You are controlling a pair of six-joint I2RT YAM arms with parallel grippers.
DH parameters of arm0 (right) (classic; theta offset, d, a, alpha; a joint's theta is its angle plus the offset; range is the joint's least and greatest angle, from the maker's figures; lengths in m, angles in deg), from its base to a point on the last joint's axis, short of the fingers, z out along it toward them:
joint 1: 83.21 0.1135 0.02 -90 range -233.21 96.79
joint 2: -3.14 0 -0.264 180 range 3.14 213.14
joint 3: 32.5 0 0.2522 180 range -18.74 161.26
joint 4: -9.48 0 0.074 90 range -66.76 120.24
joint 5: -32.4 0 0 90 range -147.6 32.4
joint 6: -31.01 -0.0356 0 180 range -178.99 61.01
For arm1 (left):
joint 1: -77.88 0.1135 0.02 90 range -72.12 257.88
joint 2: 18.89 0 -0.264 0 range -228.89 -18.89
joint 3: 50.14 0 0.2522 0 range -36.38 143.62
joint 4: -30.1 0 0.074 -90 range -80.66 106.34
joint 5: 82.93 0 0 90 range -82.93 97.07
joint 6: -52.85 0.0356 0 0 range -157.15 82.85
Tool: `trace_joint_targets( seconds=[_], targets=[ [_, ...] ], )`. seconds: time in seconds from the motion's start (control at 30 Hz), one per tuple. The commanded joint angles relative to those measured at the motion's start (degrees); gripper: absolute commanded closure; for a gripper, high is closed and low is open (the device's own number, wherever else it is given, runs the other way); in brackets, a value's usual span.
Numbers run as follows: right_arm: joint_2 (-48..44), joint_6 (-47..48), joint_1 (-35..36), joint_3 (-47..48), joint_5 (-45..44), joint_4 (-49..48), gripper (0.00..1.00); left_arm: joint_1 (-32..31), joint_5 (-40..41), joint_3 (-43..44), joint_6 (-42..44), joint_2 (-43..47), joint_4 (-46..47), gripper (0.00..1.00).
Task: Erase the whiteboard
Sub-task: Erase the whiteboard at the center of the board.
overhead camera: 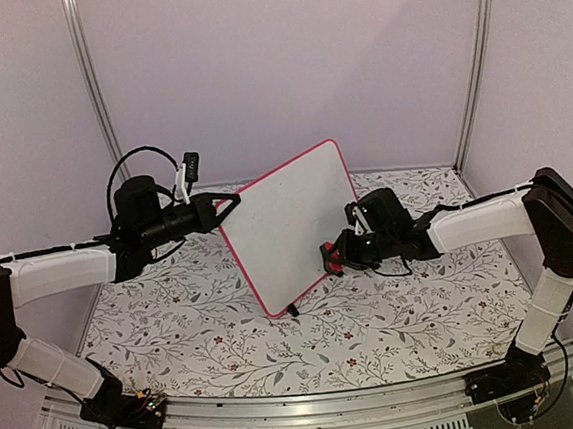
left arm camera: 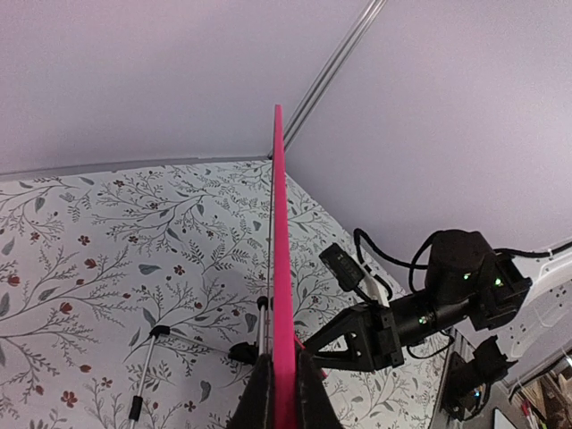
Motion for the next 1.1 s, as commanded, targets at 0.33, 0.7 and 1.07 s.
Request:
trace_joint_targets(
  seconds=[0.33, 0.7, 1.07],
  targets=[
    [7.9, -8.2, -1.3, -1.0, 11.0, -10.9, 0.78, -1.1, -2.3, 1.6, -0.5, 1.8, 2.8, 1.0],
    [12.0, -13.8, -0.1, -5.0, 19.8, -25.3, 0.79, -1.1, -2.6, 1.6, -0.6, 1.6, 2.9, 1.0],
    [12.7, -15.1, 3.7, -2.7, 21.1, -24.5, 0.79, -1.0, -2.6, 1.6, -0.6, 1.5, 3.0, 1.0]
  ],
)
